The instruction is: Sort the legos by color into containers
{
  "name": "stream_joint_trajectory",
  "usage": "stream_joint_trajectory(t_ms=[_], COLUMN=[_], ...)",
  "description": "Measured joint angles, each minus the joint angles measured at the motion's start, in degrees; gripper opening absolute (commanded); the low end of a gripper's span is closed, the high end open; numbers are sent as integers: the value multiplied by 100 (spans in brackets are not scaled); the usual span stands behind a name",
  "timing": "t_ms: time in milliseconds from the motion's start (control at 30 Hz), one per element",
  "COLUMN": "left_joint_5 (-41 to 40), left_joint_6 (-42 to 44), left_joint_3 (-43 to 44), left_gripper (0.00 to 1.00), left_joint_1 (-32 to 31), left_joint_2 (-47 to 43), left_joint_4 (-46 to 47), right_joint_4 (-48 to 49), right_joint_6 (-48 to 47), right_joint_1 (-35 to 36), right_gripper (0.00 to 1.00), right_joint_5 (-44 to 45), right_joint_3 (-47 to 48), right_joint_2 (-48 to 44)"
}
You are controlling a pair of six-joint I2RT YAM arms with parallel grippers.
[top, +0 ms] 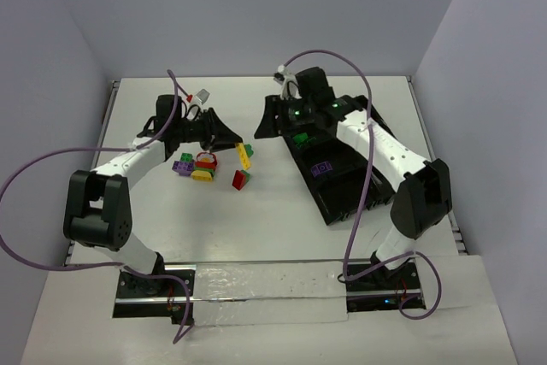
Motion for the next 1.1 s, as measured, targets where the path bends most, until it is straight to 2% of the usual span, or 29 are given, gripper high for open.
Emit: stream_joint_trajectory(t_ms=[133,433,600,1100], left_joint_5=[440,1188,1370,1635], left_joint_6=[-16,-114,-262,-535], left_joint_3=[-128,-73,-36,93], left_gripper=[0,0,0,0], left_joint_1=[-7,-7,-7,-7], left_joint_2=[-137,-275,-322,-443], left_joint_4=[416,1082,1339,1696], right_joint_4=[196,694,973,1551], right_joint_6=[147,465,610,899], right_joint_1=[-354,-406,-412,-412], right_gripper=[60,64,67,66], right_joint_5=[-619,-2017,-2341,-2819], right_joint_3=[-102,-423,-502,-671], right_joint_2=[-78,-78,-74,212])
